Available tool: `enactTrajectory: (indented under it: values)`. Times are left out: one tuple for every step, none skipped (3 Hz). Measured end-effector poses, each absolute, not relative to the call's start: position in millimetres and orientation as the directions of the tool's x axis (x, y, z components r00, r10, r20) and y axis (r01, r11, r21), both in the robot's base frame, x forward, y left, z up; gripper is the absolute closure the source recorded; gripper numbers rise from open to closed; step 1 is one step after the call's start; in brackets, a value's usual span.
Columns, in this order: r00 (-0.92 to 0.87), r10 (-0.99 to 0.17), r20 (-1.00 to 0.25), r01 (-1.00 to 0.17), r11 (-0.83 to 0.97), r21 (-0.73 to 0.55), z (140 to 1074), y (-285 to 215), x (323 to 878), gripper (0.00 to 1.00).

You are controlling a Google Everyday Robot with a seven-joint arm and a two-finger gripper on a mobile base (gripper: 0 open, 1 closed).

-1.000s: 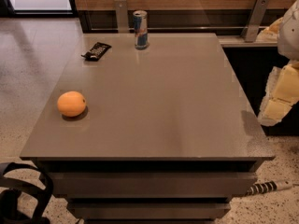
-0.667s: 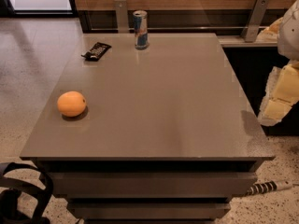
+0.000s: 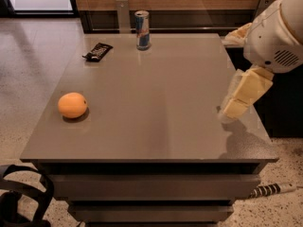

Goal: Pick orange

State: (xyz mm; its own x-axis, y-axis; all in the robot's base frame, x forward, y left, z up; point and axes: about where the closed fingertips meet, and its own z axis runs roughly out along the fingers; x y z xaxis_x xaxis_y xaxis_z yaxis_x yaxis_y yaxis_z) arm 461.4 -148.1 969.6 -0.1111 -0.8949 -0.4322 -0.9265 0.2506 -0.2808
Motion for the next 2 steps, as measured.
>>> enactTrajectory:
  values:
    - [-0.034, -0.842, -0.538, -0.926, 0.229, -0.301, 955.2, -94.4, 477.9, 0.0]
    - [0.043, -0.776, -0.629, -0.926, 0.205, -0.316, 938.8, -42.8, 502.6, 0.0]
